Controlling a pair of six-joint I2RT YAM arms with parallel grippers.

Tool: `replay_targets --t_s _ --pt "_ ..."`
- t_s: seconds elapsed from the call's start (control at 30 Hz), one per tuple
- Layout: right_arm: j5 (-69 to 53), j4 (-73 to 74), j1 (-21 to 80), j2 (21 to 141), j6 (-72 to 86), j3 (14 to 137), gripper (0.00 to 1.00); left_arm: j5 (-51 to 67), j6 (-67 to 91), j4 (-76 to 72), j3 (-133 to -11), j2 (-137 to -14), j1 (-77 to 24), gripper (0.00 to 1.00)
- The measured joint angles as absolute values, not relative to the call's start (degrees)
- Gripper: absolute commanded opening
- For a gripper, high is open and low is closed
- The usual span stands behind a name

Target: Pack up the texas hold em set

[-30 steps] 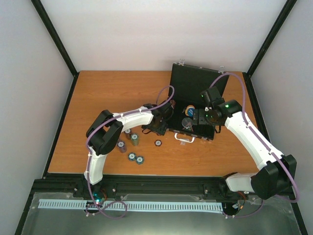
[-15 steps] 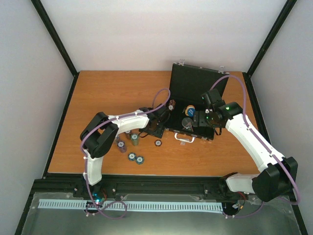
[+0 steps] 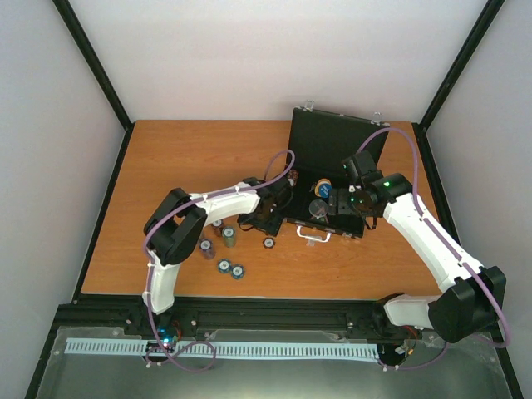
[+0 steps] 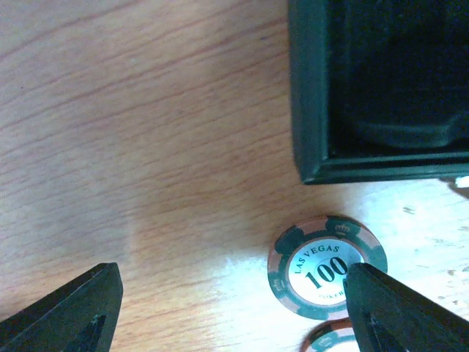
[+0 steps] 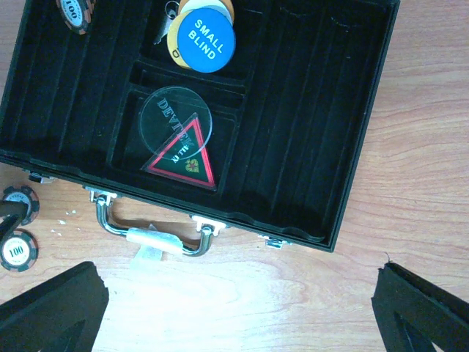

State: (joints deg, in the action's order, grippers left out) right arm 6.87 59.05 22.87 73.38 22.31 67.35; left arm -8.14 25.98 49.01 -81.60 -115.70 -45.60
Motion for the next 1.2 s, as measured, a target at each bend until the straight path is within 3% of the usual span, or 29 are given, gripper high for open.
replay_targets --t_s 0.33,0.43,0.87,1.07,1.2 --pt "6.92 59.00 22.85 73.41 22.31 67.31 1.00 -7.01 25.91 50.22 -83.02 -116.42 -46.11 0.91" --pt "6.85 58.85 22.85 73.56 22.33 67.31 1.00 -7.03 25.91 50.48 -83.11 -116.42 -46.57 0.99" --pt "6.85 58.83 22.85 74.46 22.24 67.31 1.00 -6.15 25.89 50.98 -84.95 -116.40 -50.89 1.00" --pt "6.85 58.81 22.85 75.09 22.04 67.31 1.00 -5.54 25.58 49.28 -85.12 -118.54 -50.94 0.95" --pt "6.87 58.78 22.85 75.13 22.02 67.31 1.00 -5.04 25.43 48.10 -86.28 -119.55 -50.92 0.86"
